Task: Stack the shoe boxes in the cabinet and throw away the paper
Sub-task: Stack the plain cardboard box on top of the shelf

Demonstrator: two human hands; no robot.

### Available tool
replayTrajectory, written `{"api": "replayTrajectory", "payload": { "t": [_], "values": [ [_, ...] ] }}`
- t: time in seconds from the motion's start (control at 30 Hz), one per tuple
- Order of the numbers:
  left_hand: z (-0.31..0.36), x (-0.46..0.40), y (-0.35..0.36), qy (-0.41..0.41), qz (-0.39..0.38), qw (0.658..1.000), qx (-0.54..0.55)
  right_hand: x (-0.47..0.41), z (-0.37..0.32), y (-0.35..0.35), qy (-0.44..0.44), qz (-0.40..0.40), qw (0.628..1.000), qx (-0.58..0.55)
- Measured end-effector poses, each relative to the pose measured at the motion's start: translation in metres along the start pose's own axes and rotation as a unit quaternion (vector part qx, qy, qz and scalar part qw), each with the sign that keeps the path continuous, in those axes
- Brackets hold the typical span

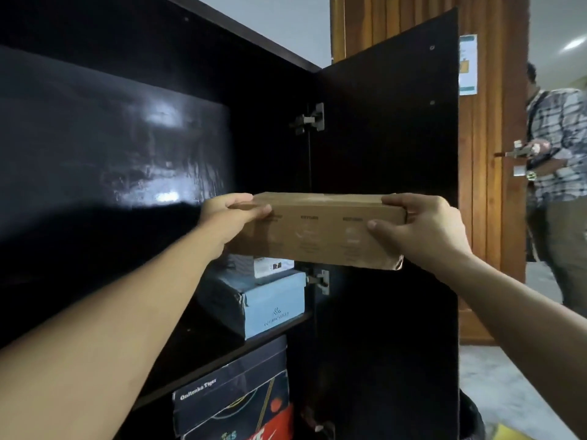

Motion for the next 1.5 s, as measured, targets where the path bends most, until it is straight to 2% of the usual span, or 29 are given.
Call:
{"api": "replayTrajectory", "payload": {
  "t": [0.13,0.43,0.6,0.67,0.77,0.87,0.9,0.97,1.03,1.13,1.33,1.43,1.5],
  "values": [
    [0.005,-0.041,0.003,0.024,0.016,1.0,0.003,-0.032,-0.014,-0.003,0.0,0.004,1.0,-0.012],
    [-0.035,-0.065,-0.003,-0.013,0.016,1.0,0.003,-0.045,-0.011,0.027,0.015,0.024,1.0,-0.004],
    [-0.059,-0.09,-0.014,-0.025,0.071,0.997,0.015,-0.049,-0.034,0.064,-0.013,0.06,0.998,0.011],
    [-0.078,-0.093,-0.014,-0.051,0.086,0.995,-0.021,-0.05,-0.042,0.092,-0.035,0.037,0.999,0.008],
    [-0.101,-0.09,-0.004,-0.082,0.086,0.991,-0.055,-0.052,-0.049,0.137,-0.064,-0.042,0.997,-0.007],
    [-0.094,-0.076,0.009,-0.027,0.074,0.989,-0.123,-0.068,-0.04,0.168,-0.024,-0.13,0.986,-0.098],
    [-0.087,-0.069,0.014,0.0,0.073,0.989,-0.129,-0.077,-0.032,0.173,0.005,-0.138,0.98,-0.145],
    [-0.074,-0.055,0.025,0.046,0.056,0.99,-0.123,-0.096,-0.011,0.178,0.061,-0.101,0.974,-0.193],
    [-0.07,-0.041,0.041,0.057,0.004,0.989,-0.134,-0.111,0.015,0.186,0.113,-0.064,0.979,-0.156],
    [-0.077,-0.032,0.058,0.038,-0.039,0.985,-0.161,-0.117,0.048,0.214,0.179,-0.108,0.972,-0.105],
    [-0.104,-0.055,0.049,0.028,0.017,0.986,-0.166,-0.108,0.073,0.258,0.236,-0.222,0.94,-0.104],
    [-0.115,-0.057,0.045,0.025,0.027,0.989,-0.146,-0.101,0.077,0.276,0.217,-0.279,0.933,-0.074],
    [-0.119,-0.055,0.044,0.027,0.026,0.99,-0.139,-0.099,0.079,0.283,0.196,-0.289,0.935,-0.066]
  ]
}}
Point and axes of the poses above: each hand's wrist, its own x-axis away from the middle knuckle, its own y-axis out of the palm, z = x × y, the point moved 8 cm from there along -x, towards the middle knuckle, and after that the axes turned 15 degrees about y, right-handed, at the moved point
